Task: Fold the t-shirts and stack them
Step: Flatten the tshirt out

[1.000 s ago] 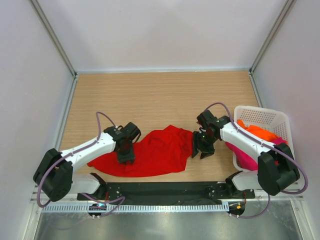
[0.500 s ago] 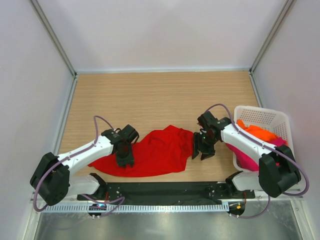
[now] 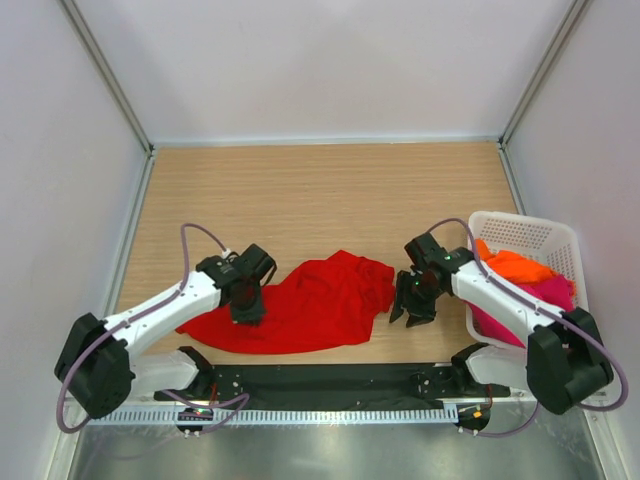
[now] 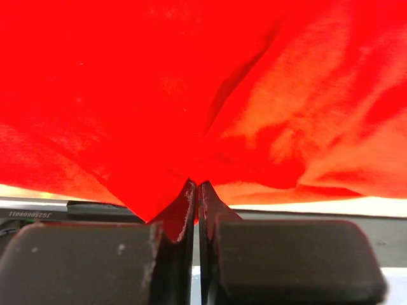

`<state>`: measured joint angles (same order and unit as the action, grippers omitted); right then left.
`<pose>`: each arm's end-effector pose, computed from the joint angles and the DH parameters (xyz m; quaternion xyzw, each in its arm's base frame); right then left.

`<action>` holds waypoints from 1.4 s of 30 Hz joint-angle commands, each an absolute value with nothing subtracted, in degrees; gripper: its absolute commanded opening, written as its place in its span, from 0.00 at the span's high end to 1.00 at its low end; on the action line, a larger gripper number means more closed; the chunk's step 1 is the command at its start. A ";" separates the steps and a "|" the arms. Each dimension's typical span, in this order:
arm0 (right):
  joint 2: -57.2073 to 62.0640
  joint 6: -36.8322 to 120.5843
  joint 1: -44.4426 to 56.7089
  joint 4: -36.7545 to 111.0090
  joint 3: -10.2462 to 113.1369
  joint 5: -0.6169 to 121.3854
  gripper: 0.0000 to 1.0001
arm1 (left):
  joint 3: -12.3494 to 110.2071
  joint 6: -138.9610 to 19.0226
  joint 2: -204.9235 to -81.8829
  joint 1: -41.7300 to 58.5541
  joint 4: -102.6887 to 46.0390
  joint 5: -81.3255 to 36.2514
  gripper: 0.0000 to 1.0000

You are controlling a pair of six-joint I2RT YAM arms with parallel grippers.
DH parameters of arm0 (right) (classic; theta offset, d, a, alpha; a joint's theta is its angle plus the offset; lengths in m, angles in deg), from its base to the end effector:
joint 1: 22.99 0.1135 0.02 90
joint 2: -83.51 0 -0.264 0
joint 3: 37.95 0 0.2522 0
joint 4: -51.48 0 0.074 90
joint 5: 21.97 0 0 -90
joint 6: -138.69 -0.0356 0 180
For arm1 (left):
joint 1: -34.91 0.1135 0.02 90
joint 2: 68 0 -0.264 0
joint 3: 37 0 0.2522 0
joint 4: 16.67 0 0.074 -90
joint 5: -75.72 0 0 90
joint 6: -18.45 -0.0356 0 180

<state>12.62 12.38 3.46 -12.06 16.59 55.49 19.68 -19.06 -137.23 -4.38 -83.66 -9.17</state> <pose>0.1708 0.0936 0.1849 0.0755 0.9873 0.1385 0.0181 0.1509 -0.1194 0.1979 -0.1184 0.9878 -0.0345 0.0953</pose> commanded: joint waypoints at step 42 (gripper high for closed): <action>12.76 -10.46 -0.23 24.54 1.56 47.46 0.59 | 36.26 -26.99 -127.85 -4.20 -93.45 -3.20 1.00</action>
